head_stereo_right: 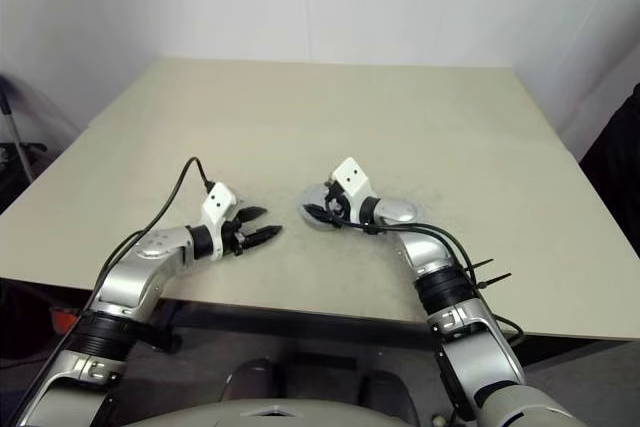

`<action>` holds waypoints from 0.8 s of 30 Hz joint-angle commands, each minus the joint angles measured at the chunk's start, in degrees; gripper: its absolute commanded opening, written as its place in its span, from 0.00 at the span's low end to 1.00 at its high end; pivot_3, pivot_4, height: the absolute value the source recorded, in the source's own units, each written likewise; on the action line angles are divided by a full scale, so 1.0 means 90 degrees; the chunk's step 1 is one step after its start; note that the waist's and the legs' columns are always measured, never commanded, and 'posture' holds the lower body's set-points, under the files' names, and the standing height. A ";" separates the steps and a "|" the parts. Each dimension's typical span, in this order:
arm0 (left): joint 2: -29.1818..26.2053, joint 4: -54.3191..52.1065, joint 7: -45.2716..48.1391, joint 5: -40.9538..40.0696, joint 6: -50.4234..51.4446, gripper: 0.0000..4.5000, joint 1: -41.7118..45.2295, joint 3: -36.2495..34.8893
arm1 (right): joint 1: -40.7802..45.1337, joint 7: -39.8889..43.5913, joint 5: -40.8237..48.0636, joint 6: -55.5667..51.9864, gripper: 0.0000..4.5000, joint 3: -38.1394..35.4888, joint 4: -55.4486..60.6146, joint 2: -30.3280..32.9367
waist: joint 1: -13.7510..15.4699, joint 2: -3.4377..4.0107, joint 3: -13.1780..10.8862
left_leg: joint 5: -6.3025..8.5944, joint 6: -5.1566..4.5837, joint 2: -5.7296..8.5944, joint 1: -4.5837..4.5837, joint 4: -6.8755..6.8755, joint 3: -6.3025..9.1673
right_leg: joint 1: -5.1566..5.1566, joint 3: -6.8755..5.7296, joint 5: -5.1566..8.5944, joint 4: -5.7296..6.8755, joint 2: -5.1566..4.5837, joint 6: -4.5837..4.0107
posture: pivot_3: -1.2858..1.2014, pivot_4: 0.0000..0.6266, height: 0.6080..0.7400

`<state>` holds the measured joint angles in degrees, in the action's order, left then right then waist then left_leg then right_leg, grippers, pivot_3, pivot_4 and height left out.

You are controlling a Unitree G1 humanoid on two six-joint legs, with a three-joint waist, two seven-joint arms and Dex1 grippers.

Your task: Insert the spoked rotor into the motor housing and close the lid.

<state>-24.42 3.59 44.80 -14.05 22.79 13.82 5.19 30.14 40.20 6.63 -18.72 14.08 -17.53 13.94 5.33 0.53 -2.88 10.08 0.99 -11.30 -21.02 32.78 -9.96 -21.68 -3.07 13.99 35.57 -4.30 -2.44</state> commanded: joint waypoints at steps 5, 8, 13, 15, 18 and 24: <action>-0.0038 -0.0356 -0.0061 -0.0018 -0.0015 0.69 0.0011 -0.0042 | 0.0138 0.0005 -0.0076 0.0270 0.71 -0.0087 -0.0083 -0.0011 | 0.0002 0.0000 0.0000 | 0.0000 -0.0001 -0.0001 0.0002 0.0001 0.0000 | 0.0000 0.0000 -0.0001 0.0004 0.0000 -0.0002 | 0.52 0.00 1.00; -0.0038 -0.0372 -0.0068 -0.0020 0.0006 0.69 0.0013 -0.0041 | 0.0078 0.0038 -0.0105 0.0225 0.71 -0.0061 -0.0134 0.0027 | 0.0002 0.0000 0.0000 | 0.0000 -0.0001 -0.0001 0.0002 0.0003 0.0000 | 0.0000 0.0000 -0.0002 0.0004 0.0000 -0.0003 | 0.52 0.00 1.00; -0.0020 -0.0401 -0.0084 -0.0009 0.0033 0.69 0.0015 -0.0013 | 0.0066 0.0107 0.0047 -0.0014 0.71 -0.0202 -0.0468 0.0018 | 0.0002 -0.0001 0.0000 | 0.0000 -0.0001 -0.0001 0.0005 0.0003 0.0000 | 0.0004 0.0000 -0.0002 0.0004 0.0000 -0.0003 | 0.52 0.00 1.00; -0.0014 -0.0391 -0.0082 -0.0011 0.0040 0.69 0.0033 -0.0005 | 0.0072 0.0157 0.0157 -0.0167 0.71 -0.0316 -0.0543 0.0007 | 0.0006 -0.0001 0.0001 | 0.0001 -0.0002 -0.0001 0.0015 0.0003 0.0000 | 0.0014 0.0000 -0.0002 0.0004 0.0000 -0.0003 | 0.52 0.00 1.00; -0.0008 -0.0390 -0.0076 -0.0012 0.0052 0.69 0.0038 0.0010 | 0.0098 0.0189 0.0137 -0.0178 0.71 -0.0338 -0.0560 0.0020 | 0.0020 -0.0001 0.0001 | 0.0006 -0.0011 -0.0001 0.0031 0.0004 0.0000 | 0.0033 0.0000 -0.0002 0.0003 -0.0001 -0.0003 | 0.52 0.00 1.00; -0.0012 -0.0332 -0.0063 -0.0009 0.0019 0.69 0.0055 0.0005 | 0.0085 0.0364 0.0065 -0.0195 0.71 -0.0272 -0.0566 0.0137 | 0.0021 -0.0001 0.0001 | 0.0012 -0.0019 0.0000 0.0047 0.0002 0.0001 | 0.0051 0.0000 -0.0002 -0.0002 -0.0001 -0.0002 | 0.52 0.00 1.00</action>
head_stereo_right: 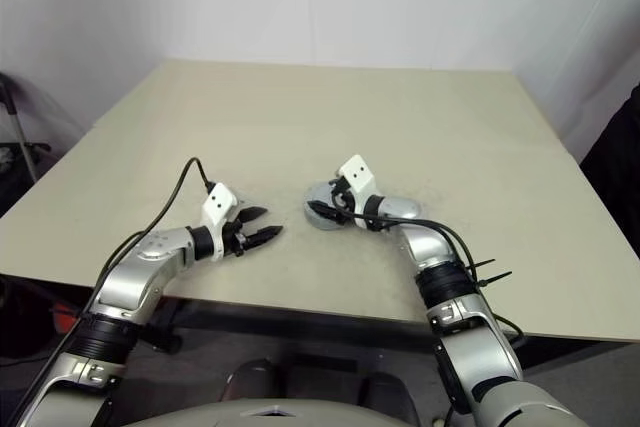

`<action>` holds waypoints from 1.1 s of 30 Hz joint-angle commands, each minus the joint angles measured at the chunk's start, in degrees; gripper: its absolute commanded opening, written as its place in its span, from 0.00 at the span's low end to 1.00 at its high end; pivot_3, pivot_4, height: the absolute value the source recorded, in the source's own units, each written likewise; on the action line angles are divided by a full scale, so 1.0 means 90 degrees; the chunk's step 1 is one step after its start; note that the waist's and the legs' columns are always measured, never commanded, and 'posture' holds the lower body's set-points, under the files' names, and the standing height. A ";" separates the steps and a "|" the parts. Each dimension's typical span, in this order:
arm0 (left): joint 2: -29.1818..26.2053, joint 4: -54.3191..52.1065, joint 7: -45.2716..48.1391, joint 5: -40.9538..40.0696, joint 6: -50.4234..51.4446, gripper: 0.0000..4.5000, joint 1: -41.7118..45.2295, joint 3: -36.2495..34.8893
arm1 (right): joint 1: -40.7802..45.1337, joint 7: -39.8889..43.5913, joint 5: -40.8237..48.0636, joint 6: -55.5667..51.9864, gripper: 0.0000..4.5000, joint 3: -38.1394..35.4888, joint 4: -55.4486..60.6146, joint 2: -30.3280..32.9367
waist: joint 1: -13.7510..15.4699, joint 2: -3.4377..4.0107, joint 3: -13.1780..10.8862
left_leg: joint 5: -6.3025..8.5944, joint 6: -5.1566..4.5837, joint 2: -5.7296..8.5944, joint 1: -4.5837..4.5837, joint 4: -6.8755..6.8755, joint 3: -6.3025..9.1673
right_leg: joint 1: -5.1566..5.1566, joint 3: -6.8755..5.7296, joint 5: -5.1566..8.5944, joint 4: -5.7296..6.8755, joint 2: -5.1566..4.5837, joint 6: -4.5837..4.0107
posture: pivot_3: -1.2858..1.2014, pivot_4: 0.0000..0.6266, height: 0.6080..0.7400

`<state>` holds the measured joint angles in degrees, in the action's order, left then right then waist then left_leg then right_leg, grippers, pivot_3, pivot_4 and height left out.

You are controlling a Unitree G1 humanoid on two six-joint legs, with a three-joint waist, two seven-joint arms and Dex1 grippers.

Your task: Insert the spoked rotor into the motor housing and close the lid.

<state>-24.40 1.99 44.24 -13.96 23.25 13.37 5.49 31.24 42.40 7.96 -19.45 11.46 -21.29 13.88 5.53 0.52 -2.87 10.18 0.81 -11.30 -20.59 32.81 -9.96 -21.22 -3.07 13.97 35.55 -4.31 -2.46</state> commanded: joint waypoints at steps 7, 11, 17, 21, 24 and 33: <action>-0.0011 -0.0133 -0.0009 -0.0011 -0.0065 0.69 0.0099 -0.0037 | -0.0093 -0.0114 -0.0581 0.0419 0.71 0.0270 -0.0343 0.0231 | 0.0001 -0.0001 0.0000 | 0.0003 -0.0005 0.0001 -0.0001 -0.0001 0.0000 | 0.0002 0.0000 0.0000 -0.0006 0.0000 0.0000 | 0.52 0.00 1.00; -0.0002 -0.0121 -0.0017 -0.0004 -0.0073 0.69 0.0110 -0.0039 | -0.0047 -0.0422 -0.0772 0.0576 0.71 0.0334 -0.0456 0.0155 | -0.0009 -0.0001 0.0000 | 0.0002 -0.0003 -0.0002 0.0025 -0.0002 -0.0001 | 0.0018 0.0001 0.0004 -0.0005 0.0000 0.0007 | 0.52 0.00 1.00; -0.0002 -0.0165 -0.0029 -0.0016 -0.0045 0.69 0.0086 -0.0050 | -0.0158 -0.0184 -0.0697 0.0318 0.71 0.0402 -0.0349 0.0264 | -0.0003 -0.0001 -0.0001 | -0.0004 0.0008 -0.0004 0.0061 -0.0004 -0.0001 | 0.0042 0.0008 0.0027 -0.0010 -0.0001 0.0047 | 0.52 0.00 1.00; 0.0018 -0.0207 -0.0048 -0.0024 -0.0023 0.69 0.0068 -0.0038 | -0.0086 0.0024 -0.0492 -0.0188 0.71 0.0259 -0.0402 0.0297 | 0.0003 -0.0003 0.0001 | -0.0004 0.0008 0.0002 0.0060 -0.0004 -0.0001 | 0.0049 0.0014 0.0027 -0.0015 -0.0004 0.0046 | 0.52 0.00 1.00; 0.0029 -0.0235 -0.0063 -0.0037 0.0007 0.69 0.0066 -0.0031 | -0.0043 0.0181 -0.0363 -0.0203 0.71 0.0172 -0.0275 0.0302 | 0.0003 -0.0007 0.0003 | 0.0003 -0.0004 0.0004 0.0057 -0.0008 -0.0001 | 0.0049 0.0016 0.0025 -0.0016 -0.0004 0.0044 | 0.52 0.00 1.00; 0.0048 -0.0208 -0.0120 -0.0047 -0.0018 0.69 0.0015 -0.0060 | -0.0180 0.0441 -0.0032 0.0067 0.71 0.0000 0.0385 0.0132 | -0.0014 -0.0007 0.0003 | 0.0003 -0.0005 0.0007 -0.0009 -0.0040 -0.0003 | -0.0008 0.0014 0.0004 -0.0041 0.0001 0.0002 | 0.52 0.00 1.00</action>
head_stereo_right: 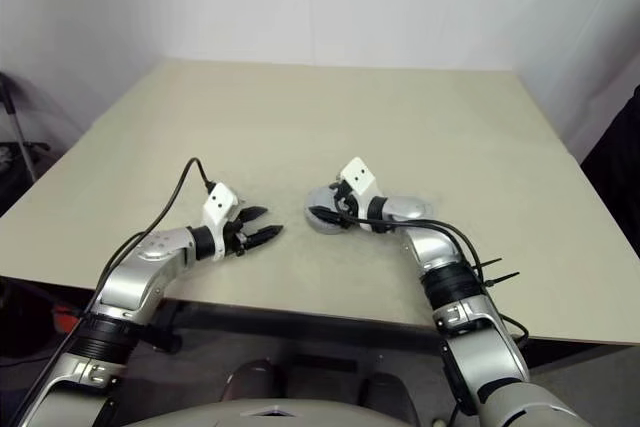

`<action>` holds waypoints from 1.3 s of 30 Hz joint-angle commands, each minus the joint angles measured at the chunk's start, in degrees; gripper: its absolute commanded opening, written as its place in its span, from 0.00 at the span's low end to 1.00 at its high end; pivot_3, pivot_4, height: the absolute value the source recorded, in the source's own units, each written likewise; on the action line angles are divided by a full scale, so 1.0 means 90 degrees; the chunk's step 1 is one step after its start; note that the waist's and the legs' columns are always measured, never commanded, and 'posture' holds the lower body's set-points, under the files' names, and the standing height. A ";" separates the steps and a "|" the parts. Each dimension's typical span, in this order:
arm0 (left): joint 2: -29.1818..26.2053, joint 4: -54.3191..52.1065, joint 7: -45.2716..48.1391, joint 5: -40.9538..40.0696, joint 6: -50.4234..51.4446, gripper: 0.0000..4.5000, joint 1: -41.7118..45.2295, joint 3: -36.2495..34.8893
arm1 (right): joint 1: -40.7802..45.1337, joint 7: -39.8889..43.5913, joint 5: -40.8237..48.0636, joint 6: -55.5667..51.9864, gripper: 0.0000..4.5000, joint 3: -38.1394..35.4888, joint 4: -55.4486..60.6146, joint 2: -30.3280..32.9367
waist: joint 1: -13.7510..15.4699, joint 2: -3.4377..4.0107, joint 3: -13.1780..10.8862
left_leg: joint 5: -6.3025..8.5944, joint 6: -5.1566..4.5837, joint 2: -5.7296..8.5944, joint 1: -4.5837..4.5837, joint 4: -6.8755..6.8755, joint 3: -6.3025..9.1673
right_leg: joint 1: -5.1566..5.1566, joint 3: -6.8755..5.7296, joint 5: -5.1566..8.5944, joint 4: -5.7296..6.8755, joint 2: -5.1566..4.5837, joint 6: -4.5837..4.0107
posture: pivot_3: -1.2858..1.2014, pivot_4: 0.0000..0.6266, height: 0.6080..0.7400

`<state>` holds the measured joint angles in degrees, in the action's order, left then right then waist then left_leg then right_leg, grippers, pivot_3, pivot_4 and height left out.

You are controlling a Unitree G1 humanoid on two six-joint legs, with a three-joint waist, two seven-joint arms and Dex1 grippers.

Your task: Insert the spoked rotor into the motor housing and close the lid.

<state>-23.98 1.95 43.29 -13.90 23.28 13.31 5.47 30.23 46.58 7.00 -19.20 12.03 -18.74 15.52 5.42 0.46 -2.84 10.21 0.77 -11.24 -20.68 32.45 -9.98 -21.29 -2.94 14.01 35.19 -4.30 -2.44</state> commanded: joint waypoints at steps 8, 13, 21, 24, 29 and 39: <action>0.0043 -0.0204 -0.0043 -0.0027 -0.0039 0.69 0.0009 -0.0043 | 0.0011 -0.0300 -0.0096 0.0111 0.71 -0.0071 -0.0100 -0.0088 | -0.0005 0.0000 -0.0001 | -0.0002 0.0002 -0.0002 -0.0013 0.0004 0.0000 | -0.0013 -0.0002 -0.0001 0.0002 0.0002 0.0000 | 0.52 0.00 1.00; 0.0021 -0.0133 -0.0024 -0.0039 -0.0048 0.69 0.0067 -0.0088 | 0.0030 -0.0355 -0.0300 0.0244 0.71 0.0089 -0.0361 -0.0035 | -0.0007 0.0000 -0.0001 | -0.0003 0.0004 -0.0004 0.0013 0.0004 0.0000 | 0.0009 -0.0001 0.0000 0.0002 0.0002 0.0001 | 0.52 0.00 1.00; 0.0016 -0.0189 -0.0052 -0.0035 -0.0043 0.69 -0.0002 -0.0100 | 0.0108 -0.0452 -0.0338 0.0475 0.71 0.0047 -0.0751 -0.0098 | -0.0013 0.0000 -0.0002 | -0.0005 0.0008 -0.0007 0.0066 0.0001 -0.0002 | 0.0046 -0.0001 0.0024 0.0002 0.0001 0.0043 | 0.52 0.00 1.00; 0.0025 -0.0245 -0.0068 -0.0047 -0.0021 0.69 -0.0030 -0.0097 | 0.0067 -0.0354 -0.0382 0.0484 0.71 0.0126 -0.0696 -0.0081 | -0.0011 -0.0001 -0.0002 | -0.0006 0.0010 -0.0007 0.0067 0.0000 -0.0002 | 0.0046 0.0000 0.0024 0.0002 0.0001 0.0043 | 0.52 0.00 1.00; 0.0066 -0.0240 -0.0109 -0.0126 0.0049 0.69 0.0030 -0.0155 | -0.0021 -0.0166 -0.0381 0.0338 0.71 0.0182 -0.0565 0.0006 | -0.0011 -0.0001 -0.0001 | -0.0006 0.0011 -0.0006 0.0066 -0.0003 -0.0002 | 0.0045 0.0001 0.0024 0.0002 0.0001 0.0043 | 0.52 0.00 1.00; 0.0819 -0.0254 -0.0614 -0.0756 0.0796 0.69 0.0426 -0.0477 | -0.0179 -0.0232 -0.0581 0.0321 0.71 0.0374 -0.0740 0.0074 | 0.0002 -0.0008 0.0004 | 0.0001 0.0000 -0.0001 0.0067 -0.0019 -0.0003 | 0.0062 0.0000 0.0004 -0.0034 0.0001 0.0007 | 0.52 0.00 1.00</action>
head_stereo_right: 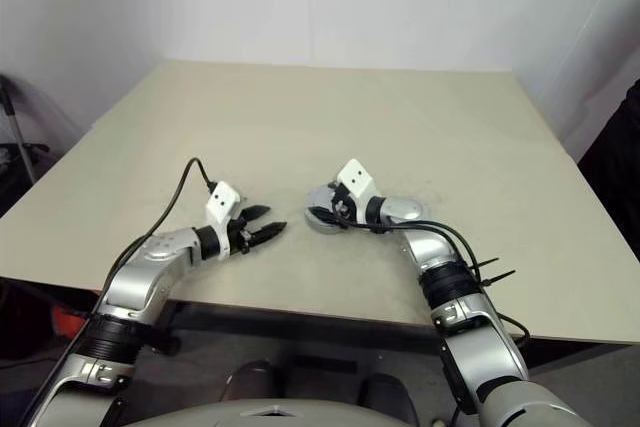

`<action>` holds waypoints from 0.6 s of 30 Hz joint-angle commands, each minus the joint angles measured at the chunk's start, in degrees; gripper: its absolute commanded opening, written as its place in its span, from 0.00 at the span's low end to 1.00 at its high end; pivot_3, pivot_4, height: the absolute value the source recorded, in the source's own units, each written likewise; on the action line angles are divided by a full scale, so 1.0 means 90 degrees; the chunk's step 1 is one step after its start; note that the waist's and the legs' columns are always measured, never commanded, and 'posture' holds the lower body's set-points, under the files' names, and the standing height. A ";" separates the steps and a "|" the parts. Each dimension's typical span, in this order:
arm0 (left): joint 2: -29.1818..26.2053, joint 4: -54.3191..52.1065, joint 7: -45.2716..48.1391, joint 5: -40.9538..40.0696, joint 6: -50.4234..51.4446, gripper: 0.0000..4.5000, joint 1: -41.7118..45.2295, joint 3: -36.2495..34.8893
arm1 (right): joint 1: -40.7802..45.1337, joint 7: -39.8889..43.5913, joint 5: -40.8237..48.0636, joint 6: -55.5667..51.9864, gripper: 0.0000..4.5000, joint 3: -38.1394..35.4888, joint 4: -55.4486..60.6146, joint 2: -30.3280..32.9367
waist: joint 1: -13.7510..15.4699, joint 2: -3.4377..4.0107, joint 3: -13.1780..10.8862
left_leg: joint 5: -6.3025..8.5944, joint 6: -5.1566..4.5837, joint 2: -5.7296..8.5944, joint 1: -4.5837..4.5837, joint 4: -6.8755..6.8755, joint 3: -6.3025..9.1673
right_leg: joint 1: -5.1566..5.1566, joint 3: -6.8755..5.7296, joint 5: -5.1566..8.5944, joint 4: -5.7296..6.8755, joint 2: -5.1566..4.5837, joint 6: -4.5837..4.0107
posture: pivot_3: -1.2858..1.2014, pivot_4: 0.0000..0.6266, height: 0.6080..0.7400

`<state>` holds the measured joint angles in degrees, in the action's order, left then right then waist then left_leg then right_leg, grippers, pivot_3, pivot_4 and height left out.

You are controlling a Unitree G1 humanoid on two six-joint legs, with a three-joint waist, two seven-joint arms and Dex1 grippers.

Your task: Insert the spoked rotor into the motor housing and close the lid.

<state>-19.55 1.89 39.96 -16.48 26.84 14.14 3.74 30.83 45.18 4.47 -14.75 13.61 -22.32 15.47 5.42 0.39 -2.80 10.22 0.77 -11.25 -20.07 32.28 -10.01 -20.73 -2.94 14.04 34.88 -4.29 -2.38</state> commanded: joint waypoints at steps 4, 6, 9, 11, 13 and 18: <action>0.0906 -0.0119 -0.0561 -0.0984 0.1114 0.60 0.0736 -0.0504 | -0.0264 -0.0126 -0.0323 -0.0136 0.71 0.0227 -0.0351 0.0070 | 0.0004 -0.0002 0.0001 | 0.0000 0.0000 0.0002 0.0006 0.0003 0.0000 | 0.0010 0.0000 0.0009 -0.0004 -0.0001 0.0016 | 0.52 0.00 1.00; 0.1074 0.0045 -0.0666 -0.1115 0.1246 0.48 0.0942 -0.0606 | -0.0263 -0.0161 -0.0328 -0.0136 0.71 0.0224 -0.0335 0.0070 | -0.0002 -0.0003 0.0002 | 0.0000 0.0000 0.0001 0.0006 0.0002 0.0000 | 0.0009 0.0000 0.0019 -0.0005 -0.0001 0.0033 | 0.52 0.00 1.00; 0.1223 0.0361 -0.0744 -0.1296 0.1438 0.25 0.1257 -0.0753 | -0.0241 -0.0216 -0.0341 -0.0114 0.71 0.0222 -0.0376 0.0077 | -0.0004 -0.0003 0.0003 | 0.0000 0.0000 0.0000 0.0008 -0.0003 0.0000 | 0.0008 -0.0001 0.0017 -0.0004 0.0001 0.0030 | 0.52 0.00 1.00; 0.1249 0.0578 -0.0737 -0.1319 0.1522 0.11 0.1438 -0.0765 | -0.0227 -0.0232 -0.0343 -0.0103 0.71 0.0229 -0.0396 0.0077 | -0.0004 -0.0003 0.0002 | 0.0000 0.0000 0.0001 0.0006 -0.0004 0.0000 | 0.0007 -0.0001 0.0010 -0.0005 0.0001 0.0018 | 0.52 0.00 1.00; 0.1193 0.0708 -0.0675 -0.1196 0.1480 0.11 0.1519 -0.0638 | -0.0232 -0.0235 -0.0335 -0.0106 0.71 0.0226 -0.0369 0.0084 | -0.0004 -0.0003 0.0002 | 0.0000 0.0000 0.0002 0.0006 -0.0004 0.0000 | 0.0007 -0.0001 0.0011 -0.0007 0.0000 0.0020 | 0.52 0.00 1.00; 0.1152 0.0608 -0.0577 -0.1321 0.1564 0.11 0.1450 -0.0662 | -0.0272 -0.0259 -0.0316 -0.0105 0.71 0.0195 -0.0231 0.0124 | -0.0003 -0.0003 0.0002 | 0.0000 0.0000 0.0001 0.0005 -0.0005 0.0000 | 0.0007 -0.0001 0.0020 -0.0009 0.0000 0.0036 | 0.52 0.00 1.00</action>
<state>-8.96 8.87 33.93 -27.05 40.69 26.61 -1.76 30.31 43.85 4.36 -13.82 14.24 -21.74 15.48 5.39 0.36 -2.78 10.22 0.77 -11.23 -20.02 32.23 -10.01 -20.67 -2.95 14.22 34.80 -4.29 -2.05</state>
